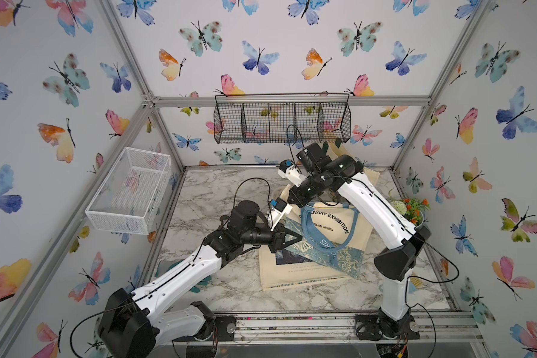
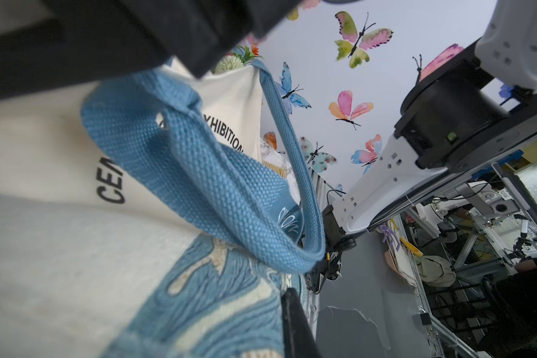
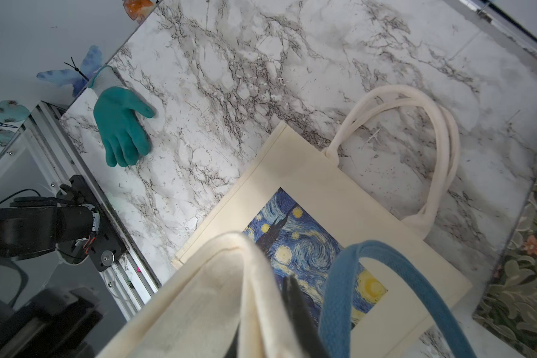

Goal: Put away the canvas bag
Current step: Place the canvas bag at the center of the board.

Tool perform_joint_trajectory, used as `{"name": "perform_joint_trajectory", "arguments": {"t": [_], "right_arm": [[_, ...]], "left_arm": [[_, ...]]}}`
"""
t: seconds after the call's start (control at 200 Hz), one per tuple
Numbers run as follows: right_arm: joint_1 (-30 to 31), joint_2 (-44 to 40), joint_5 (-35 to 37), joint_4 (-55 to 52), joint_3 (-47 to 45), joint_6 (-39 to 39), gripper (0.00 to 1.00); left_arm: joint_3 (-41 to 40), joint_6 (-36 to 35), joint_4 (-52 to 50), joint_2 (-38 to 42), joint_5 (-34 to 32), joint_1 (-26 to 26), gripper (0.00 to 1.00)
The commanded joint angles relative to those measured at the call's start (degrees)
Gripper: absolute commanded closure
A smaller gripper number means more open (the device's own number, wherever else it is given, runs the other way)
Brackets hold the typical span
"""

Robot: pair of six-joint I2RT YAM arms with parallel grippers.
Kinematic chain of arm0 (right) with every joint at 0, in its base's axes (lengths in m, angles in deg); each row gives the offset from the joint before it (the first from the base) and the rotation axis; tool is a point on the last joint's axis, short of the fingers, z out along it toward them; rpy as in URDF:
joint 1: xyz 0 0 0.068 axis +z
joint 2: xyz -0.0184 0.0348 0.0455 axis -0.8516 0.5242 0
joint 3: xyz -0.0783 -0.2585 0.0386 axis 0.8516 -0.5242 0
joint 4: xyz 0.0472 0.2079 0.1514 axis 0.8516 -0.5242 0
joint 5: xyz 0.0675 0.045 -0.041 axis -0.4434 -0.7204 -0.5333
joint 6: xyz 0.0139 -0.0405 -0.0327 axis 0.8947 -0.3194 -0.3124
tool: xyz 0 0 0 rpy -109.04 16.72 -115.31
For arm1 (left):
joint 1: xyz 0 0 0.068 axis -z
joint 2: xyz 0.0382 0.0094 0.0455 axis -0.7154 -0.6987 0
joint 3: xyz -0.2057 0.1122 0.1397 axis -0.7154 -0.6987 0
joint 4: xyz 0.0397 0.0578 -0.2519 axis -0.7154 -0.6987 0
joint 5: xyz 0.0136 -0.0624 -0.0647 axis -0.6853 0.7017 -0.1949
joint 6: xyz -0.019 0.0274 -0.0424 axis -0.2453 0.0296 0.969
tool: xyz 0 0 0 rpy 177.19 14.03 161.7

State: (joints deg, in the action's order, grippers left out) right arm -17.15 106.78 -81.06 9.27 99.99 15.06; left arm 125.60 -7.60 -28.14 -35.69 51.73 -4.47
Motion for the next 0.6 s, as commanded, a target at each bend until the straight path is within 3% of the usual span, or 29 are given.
{"name": "perform_joint_trajectory", "arguments": {"t": [0.0,0.375,0.596], "right_arm": [[-3.24,7.23,6.84,12.99,2.77,1.08,0.97],[-10.57,18.94,-6.76,13.82,9.36,1.91,0.96],[-11.35,23.54,-10.03,14.37,9.72,1.47,0.91]], "left_arm": [[3.73,-1.4,9.68,-0.13,11.3,3.34,1.0],[16.4,4.03,12.93,-12.96,0.05,2.3,1.0],[14.68,9.3,16.62,-16.54,-2.67,-1.84,1.0]]}}
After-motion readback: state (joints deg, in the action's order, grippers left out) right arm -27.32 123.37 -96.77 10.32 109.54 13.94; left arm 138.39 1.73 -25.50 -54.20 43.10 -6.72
